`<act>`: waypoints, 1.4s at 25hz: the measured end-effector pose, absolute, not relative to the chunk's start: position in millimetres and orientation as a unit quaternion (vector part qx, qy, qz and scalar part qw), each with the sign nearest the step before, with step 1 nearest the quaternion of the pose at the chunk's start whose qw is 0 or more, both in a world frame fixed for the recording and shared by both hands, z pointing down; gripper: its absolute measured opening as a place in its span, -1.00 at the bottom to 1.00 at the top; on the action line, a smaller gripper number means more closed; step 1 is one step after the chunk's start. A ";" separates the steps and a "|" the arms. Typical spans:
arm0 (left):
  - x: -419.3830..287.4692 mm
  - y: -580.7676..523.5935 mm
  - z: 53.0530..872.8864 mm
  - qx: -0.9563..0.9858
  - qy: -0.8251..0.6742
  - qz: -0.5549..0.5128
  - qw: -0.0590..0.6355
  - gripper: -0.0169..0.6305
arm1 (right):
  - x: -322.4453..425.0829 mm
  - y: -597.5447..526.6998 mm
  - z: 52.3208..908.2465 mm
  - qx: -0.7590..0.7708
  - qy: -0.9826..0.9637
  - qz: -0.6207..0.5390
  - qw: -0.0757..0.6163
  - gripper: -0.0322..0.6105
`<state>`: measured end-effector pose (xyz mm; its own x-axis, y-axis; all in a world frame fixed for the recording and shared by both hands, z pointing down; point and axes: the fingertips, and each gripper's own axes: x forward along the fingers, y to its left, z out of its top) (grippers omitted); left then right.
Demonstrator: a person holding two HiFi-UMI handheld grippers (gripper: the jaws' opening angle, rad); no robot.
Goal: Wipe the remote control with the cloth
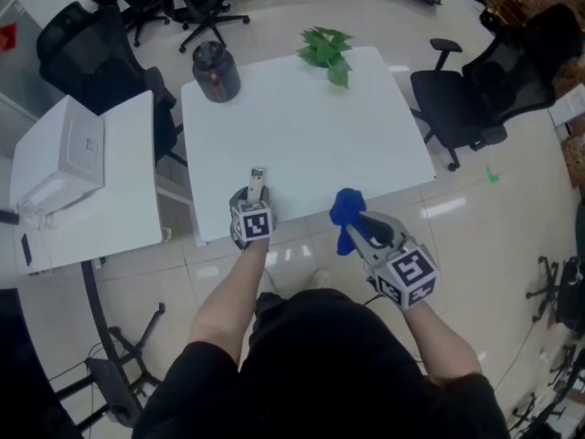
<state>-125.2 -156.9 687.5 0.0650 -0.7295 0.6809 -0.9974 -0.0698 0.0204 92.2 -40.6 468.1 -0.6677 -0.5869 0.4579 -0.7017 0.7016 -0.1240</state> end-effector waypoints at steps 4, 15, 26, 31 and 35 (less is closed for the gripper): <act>-125.2 -156.8 709.1 0.669 -0.636 0.278 0.264 -0.33 | 94.9 -41.3 470.8 0.351 -0.901 0.147 0.208 -0.65; -118.4 -148.0 723.7 0.660 -0.632 0.308 0.266 -0.31 | 99.4 -47.0 478.8 0.348 -0.899 0.148 0.220 -0.65; -133.2 -114.0 653.9 0.701 -0.624 0.266 0.221 -0.27 | 70.8 -110.2 556.1 0.355 -0.875 0.137 0.299 -0.64; -138.8 -80.5 619.9 0.725 -0.603 0.266 0.201 -0.27 | 62.8 -152.1 624.7 0.361 -0.843 0.127 0.377 -0.62; -144.9 -65.7 596.0 0.733 -0.599 0.254 0.196 -0.27 | 60.5 -177.5 661.3 0.360 -0.814 0.101 0.445 -0.61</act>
